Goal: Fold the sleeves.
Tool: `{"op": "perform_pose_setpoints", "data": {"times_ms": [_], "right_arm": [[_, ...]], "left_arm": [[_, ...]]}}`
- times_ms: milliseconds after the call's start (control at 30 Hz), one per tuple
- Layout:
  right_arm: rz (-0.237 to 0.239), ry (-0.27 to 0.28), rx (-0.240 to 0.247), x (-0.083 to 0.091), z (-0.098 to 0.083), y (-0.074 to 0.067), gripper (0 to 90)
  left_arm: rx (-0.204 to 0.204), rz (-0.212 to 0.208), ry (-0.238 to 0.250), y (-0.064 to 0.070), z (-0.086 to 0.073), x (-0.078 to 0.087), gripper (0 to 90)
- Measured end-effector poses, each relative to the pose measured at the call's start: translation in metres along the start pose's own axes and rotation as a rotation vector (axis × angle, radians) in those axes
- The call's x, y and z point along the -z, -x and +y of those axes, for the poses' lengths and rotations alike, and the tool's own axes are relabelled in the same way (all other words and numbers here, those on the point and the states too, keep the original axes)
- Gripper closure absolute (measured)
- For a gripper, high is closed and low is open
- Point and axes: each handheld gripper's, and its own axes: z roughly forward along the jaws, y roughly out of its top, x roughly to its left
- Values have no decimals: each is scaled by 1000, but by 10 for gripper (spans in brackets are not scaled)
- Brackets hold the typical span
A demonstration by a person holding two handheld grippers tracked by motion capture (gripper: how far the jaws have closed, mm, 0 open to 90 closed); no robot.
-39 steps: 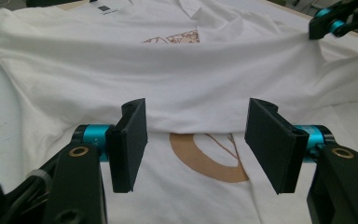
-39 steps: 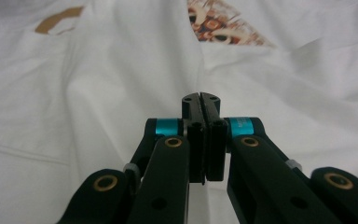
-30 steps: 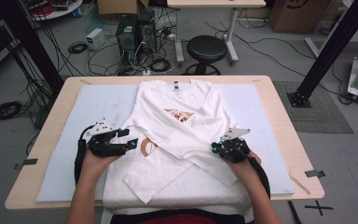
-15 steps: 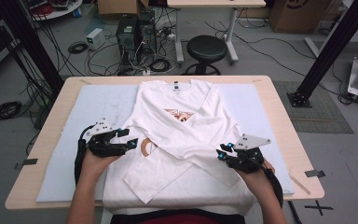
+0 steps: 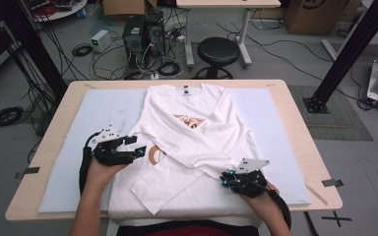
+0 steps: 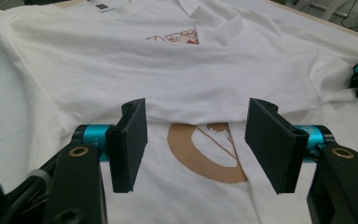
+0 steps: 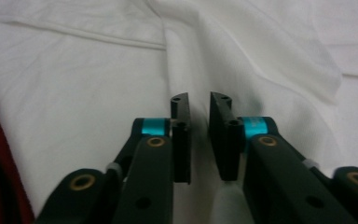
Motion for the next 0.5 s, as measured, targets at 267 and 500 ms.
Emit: {"op": "perform_pose_setpoints", "data": {"times_ms": [267, 500], "right_arm": [[52, 38, 42, 19, 11, -13, 880], [65, 82, 63, 40, 13, -27, 788]], "left_arm": [[2, 3, 7, -1, 0, 2, 390], [0, 0, 4, 0, 0, 1, 390]]}}
